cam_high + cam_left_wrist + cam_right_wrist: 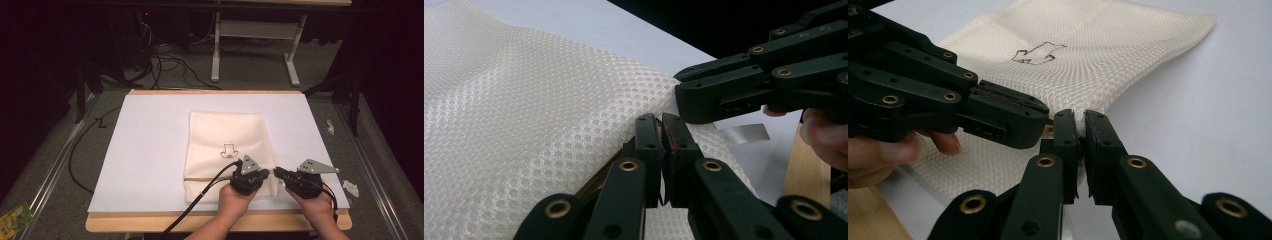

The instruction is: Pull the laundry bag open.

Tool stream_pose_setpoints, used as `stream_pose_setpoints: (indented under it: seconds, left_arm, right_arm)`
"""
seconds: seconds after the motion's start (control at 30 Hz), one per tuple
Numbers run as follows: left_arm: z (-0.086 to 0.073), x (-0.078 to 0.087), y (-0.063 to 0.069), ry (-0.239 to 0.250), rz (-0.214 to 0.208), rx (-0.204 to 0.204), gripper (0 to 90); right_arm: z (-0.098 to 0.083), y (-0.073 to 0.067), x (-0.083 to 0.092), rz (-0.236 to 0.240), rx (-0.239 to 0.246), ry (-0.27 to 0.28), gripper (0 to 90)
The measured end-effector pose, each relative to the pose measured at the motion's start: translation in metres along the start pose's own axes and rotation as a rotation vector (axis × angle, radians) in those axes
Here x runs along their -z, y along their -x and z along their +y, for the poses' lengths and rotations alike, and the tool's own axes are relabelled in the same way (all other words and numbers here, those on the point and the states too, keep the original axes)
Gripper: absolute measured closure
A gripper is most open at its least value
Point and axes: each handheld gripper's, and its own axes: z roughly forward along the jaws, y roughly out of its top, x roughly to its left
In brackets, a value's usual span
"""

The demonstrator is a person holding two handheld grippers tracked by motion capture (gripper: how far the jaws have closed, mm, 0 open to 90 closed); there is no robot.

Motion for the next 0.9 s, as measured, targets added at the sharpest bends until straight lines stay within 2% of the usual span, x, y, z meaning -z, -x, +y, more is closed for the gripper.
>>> stream_pose_setpoints:
  seconds: [0.23,0.33,0.37,0.47,0.5,0.53,0.57,0.63,0.67,0.73,0.9]
  left_arm:
    - [-0.0032,0.0023,-0.0048,0.003,-0.016,0.04,87.7]
    - [-0.003,0.0027,-0.0048,0.006,-0.02,0.033,87.7]
    - [-0.0032,0.0018,-0.0043,0.001,-0.014,0.015,87.7]
    - [-0.0029,0.0009,-0.0033,0.007,-0.017,0.017,87.7]
    - [-0.0026,0.0006,-0.0046,0.006,-0.026,0.038,87.7]
    - [-0.0026,0.0006,-0.0046,0.006,-0.026,0.038,87.7]
    - [-0.002,0.0004,-0.0059,0.01,-0.039,0.066,87.7]
    - [-0.0017,0.001,-0.006,0.013,-0.037,0.062,87.6]
    - [-0.0022,0.0021,-0.0046,0.011,-0.027,0.045,87.6]
    - [-0.0028,0.0027,-0.0045,0.01,-0.024,0.039,87.6]
    - [-0.0036,0.0038,-0.0084,0.033,-0.015,0.066,87.6]
  right_arm:
    - [0.0003,-0.0029,-0.0021,0.007,-0.003,-0.012,86.3]
    - [0.0005,-0.0029,-0.0015,0.01,-0.004,-0.012,86.3]
    - [0.0015,-0.0024,0.0004,0.013,-0.004,-0.011,86.3]
    - [0.0022,-0.0014,0.0035,0.011,-0.011,-0.014,86.6]
    - [0.0022,-0.0015,0.0036,0.006,-0.005,-0.015,86.6]
    - [0.0022,-0.0015,0.0037,0.005,-0.004,-0.011,86.5]
    - [0.0021,-0.0016,0.0033,0.0,-0.002,-0.005,86.3]
    - [0.0019,-0.002,0.0029,-0.007,0.001,-0.002,86.0]
    - [0.0012,-0.0008,0.0015,0.006,-0.018,-0.001,84.5]
    - [-0.001,-0.0003,0.0003,0.018,-0.031,-0.001,81.4]
    - [-0.0054,-0.0005,-0.0033,0.033,-0.056,-0.012,76.1]
